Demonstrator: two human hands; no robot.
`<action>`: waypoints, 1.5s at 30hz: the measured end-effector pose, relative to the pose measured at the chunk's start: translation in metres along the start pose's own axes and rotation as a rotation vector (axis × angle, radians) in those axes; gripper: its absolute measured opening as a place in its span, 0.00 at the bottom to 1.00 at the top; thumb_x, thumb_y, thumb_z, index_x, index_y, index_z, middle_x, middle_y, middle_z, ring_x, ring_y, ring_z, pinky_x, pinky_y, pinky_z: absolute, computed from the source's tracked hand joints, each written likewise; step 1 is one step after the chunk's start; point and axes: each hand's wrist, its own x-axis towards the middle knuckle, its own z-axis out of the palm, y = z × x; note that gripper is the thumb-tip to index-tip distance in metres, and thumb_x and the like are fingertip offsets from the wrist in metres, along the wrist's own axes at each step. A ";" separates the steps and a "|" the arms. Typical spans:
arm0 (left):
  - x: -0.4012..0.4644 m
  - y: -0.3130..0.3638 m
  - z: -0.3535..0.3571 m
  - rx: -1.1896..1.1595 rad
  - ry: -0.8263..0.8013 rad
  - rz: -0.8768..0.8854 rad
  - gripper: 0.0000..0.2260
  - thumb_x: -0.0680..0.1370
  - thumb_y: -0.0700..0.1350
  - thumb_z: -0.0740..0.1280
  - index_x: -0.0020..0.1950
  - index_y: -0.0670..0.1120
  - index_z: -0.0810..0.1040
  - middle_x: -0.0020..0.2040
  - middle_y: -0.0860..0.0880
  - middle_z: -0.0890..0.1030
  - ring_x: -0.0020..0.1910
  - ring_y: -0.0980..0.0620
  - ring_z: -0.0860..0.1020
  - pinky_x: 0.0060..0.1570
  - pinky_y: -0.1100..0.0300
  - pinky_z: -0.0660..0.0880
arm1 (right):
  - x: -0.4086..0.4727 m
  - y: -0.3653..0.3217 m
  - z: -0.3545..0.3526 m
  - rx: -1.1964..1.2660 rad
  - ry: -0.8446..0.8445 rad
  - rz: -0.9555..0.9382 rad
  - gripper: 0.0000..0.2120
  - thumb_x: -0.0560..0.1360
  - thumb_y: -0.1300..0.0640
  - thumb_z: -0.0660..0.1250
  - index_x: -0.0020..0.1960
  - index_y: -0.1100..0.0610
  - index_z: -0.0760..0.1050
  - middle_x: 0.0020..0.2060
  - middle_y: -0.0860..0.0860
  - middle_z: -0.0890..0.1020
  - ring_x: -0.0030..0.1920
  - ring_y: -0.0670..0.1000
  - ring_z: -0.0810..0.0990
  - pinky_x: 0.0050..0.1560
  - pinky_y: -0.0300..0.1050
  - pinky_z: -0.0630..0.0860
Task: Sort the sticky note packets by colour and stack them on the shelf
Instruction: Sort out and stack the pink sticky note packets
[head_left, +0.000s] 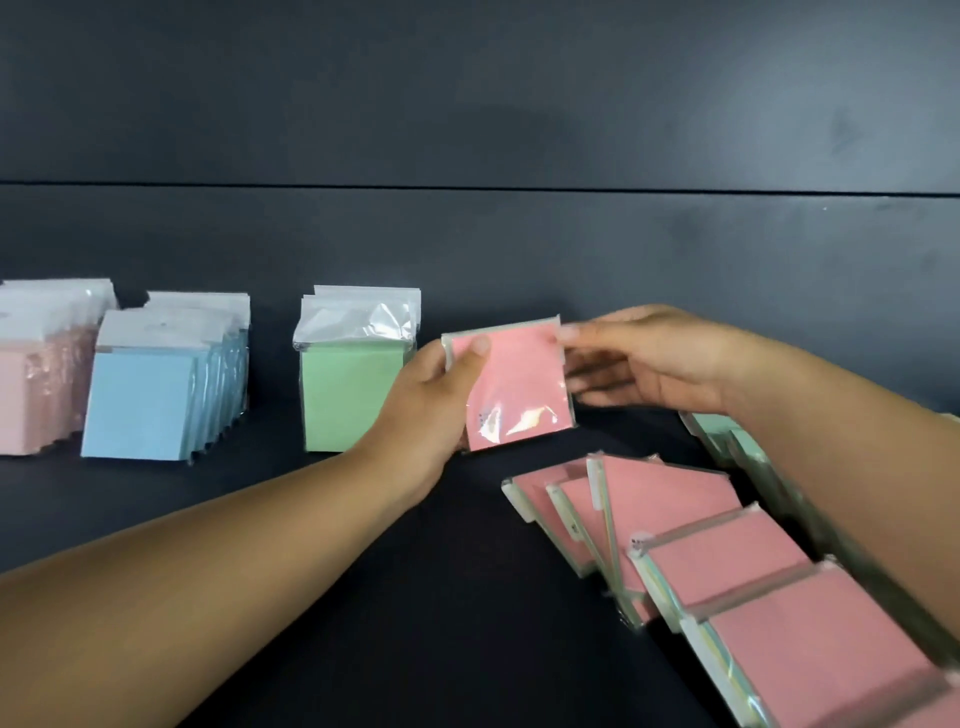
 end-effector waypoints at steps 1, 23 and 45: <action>-0.004 0.003 -0.002 -0.008 0.014 -0.010 0.08 0.79 0.50 0.60 0.45 0.48 0.74 0.53 0.42 0.81 0.54 0.41 0.79 0.56 0.40 0.75 | -0.002 0.001 -0.002 -0.153 -0.018 0.056 0.07 0.72 0.54 0.68 0.45 0.57 0.76 0.39 0.51 0.81 0.38 0.49 0.78 0.45 0.42 0.77; -0.049 0.006 -0.039 -0.112 0.019 -0.276 0.15 0.74 0.58 0.63 0.54 0.49 0.73 0.47 0.47 0.82 0.43 0.48 0.83 0.38 0.52 0.81 | -0.001 0.013 -0.004 -0.172 -0.173 0.314 0.04 0.73 0.66 0.66 0.42 0.60 0.77 0.33 0.53 0.76 0.27 0.48 0.77 0.27 0.37 0.78; -0.060 0.023 -0.035 -0.133 -0.149 -0.147 0.16 0.71 0.52 0.66 0.57 0.49 0.74 0.47 0.48 0.84 0.41 0.50 0.84 0.35 0.55 0.81 | -0.017 -0.018 0.044 0.135 -0.109 -0.218 0.04 0.70 0.66 0.69 0.37 0.59 0.79 0.28 0.48 0.83 0.32 0.43 0.82 0.40 0.33 0.80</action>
